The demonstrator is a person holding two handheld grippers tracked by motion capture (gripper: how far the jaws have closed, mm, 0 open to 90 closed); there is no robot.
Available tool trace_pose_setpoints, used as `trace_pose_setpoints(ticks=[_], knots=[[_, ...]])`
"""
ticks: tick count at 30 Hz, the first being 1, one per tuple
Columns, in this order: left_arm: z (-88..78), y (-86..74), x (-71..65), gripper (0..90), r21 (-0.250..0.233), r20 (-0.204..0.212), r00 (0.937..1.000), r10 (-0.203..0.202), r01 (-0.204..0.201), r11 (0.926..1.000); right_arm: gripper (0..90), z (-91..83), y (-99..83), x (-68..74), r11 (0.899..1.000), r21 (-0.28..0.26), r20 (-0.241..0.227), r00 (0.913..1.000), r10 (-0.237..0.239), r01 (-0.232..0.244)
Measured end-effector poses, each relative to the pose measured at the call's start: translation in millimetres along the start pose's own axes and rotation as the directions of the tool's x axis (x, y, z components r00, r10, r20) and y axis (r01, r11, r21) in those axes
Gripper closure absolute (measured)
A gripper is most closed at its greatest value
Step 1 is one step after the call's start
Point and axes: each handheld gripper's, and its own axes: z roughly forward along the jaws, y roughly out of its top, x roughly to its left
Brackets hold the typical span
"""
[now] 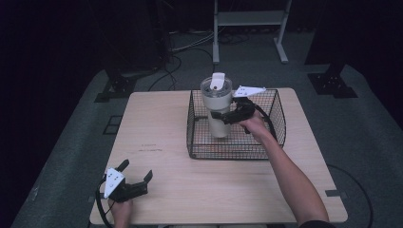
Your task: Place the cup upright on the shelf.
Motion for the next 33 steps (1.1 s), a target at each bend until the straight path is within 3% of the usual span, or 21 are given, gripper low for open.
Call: trace_pose_setpoints(ticks=[12,24,33], knots=[[-0.3,0.0,0.4,0.0,0.002,0.002,1.0,-0.002,0.002,1.0,9.1,14.7,-12.4,-11.0,0.998,0.065,-0.001,1.0,0.005,-0.005],[-0.4,-0.1,1.0,0.0,-0.003,0.004,1.0,-0.009,0.009,1.0,9.0,25.4,-18.8,-11.7,0.99,0.142,0.005,0.9998,-0.021,0.02],[-0.6,-0.1,0.3,0.0,-0.001,0.003,1.0,-0.003,0.003,1.0,8.8,23.9,-21.7,-12.3,0.99,0.138,-0.008,0.9998,-0.016,0.017]])
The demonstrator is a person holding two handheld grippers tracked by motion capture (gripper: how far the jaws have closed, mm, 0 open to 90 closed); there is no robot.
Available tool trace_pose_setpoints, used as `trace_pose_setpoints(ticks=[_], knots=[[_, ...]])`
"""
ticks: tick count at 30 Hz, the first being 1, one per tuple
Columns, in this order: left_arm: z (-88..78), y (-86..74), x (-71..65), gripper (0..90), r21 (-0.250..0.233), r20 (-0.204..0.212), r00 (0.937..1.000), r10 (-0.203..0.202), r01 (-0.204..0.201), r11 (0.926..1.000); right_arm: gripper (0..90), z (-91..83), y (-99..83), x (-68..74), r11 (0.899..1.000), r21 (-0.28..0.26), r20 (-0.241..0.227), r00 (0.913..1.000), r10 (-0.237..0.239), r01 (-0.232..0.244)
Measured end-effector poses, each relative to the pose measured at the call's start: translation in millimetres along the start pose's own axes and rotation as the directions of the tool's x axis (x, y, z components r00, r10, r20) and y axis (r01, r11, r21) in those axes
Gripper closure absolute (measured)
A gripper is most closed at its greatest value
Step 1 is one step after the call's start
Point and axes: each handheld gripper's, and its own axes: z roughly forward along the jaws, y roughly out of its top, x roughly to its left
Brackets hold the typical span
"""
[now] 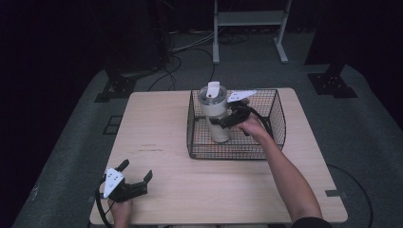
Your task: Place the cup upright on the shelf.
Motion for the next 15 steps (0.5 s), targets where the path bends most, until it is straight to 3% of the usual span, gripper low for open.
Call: trace_pose_setpoints(ticks=[15], knots=[[1.3,0.3,0.4,0.0,0.003,-0.004,1.0,-0.005,0.005,1.0,8.4,-11.9,-8.6,-3.6,0.999,0.007,-0.012,0.9994,-0.033,0.033]])
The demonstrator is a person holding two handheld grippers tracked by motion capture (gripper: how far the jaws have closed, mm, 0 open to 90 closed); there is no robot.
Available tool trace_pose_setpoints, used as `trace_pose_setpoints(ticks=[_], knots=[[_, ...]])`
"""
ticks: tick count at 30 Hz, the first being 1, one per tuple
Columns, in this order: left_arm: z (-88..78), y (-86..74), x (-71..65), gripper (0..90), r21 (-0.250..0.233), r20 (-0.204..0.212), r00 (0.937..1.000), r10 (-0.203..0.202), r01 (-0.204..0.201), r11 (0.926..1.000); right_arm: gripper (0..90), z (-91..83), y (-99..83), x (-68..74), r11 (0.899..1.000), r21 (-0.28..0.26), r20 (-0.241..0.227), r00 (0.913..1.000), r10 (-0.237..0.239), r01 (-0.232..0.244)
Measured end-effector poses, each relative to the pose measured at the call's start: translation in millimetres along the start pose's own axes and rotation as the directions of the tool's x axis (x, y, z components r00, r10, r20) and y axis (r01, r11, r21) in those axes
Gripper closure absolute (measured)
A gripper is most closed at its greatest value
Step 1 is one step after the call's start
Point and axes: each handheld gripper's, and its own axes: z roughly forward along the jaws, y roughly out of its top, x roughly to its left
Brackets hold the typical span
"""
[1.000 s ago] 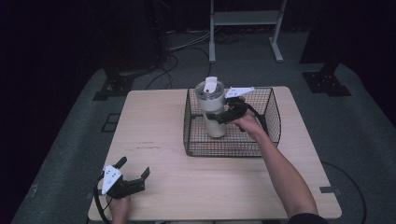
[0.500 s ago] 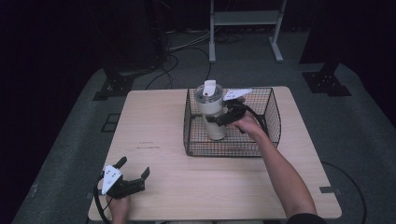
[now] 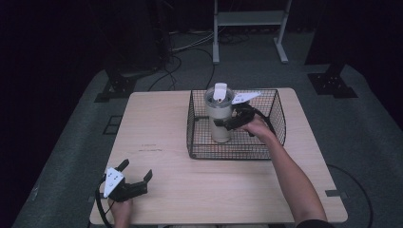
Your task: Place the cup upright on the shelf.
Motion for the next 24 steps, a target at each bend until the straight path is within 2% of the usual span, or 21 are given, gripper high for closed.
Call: trace_pose_setpoints(ticks=[8,24], knots=[[-0.4,-0.1,-0.2,0.0,0.0,0.003,1.0,0.004,-0.004,1.0,8.2,-5.1,-5.7,1.3,1.0,-0.013,0.004,1.0,0.004,-0.004],[-0.8,-0.2,-0.5,0.0,-0.002,0.003,1.0,0.006,-0.006,1.0,8.3,-8.8,-5.9,1.8,1.0,0.002,0.006,1.0,0.0,0.0]])
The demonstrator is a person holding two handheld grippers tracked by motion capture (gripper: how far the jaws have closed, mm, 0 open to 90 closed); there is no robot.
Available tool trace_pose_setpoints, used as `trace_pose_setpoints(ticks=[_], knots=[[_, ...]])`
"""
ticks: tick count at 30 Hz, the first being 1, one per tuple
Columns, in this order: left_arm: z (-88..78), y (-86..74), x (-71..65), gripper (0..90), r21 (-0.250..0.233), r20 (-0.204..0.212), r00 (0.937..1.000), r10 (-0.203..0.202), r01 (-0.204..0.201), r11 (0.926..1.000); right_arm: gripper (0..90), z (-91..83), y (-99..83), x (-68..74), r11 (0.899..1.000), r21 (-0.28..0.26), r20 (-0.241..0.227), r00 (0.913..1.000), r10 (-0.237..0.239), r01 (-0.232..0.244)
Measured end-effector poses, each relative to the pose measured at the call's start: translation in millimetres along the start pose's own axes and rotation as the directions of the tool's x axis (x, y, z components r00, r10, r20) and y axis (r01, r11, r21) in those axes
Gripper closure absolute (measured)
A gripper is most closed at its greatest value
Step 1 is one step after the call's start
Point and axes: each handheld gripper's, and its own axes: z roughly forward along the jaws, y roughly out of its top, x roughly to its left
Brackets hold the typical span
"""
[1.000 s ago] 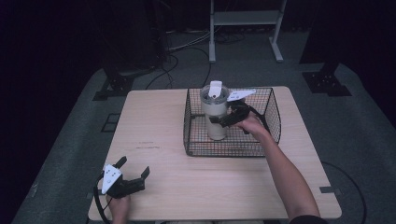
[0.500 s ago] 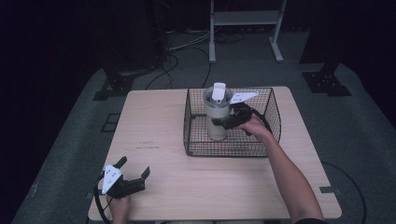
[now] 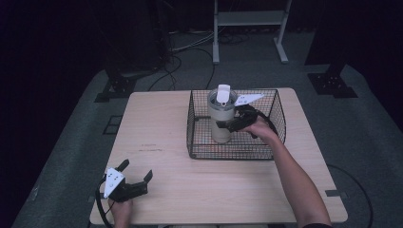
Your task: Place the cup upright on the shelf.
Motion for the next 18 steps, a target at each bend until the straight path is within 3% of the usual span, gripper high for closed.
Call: trace_pose_setpoints(ticks=[18], knots=[[0.1,-0.1,-0.3,0.0,-0.001,0.001,1.0,0.002,-0.002,1.0,8.2,-7.3,-0.7,3.4,1.0,0.023,0.014,0.9997,-0.02,0.02]])
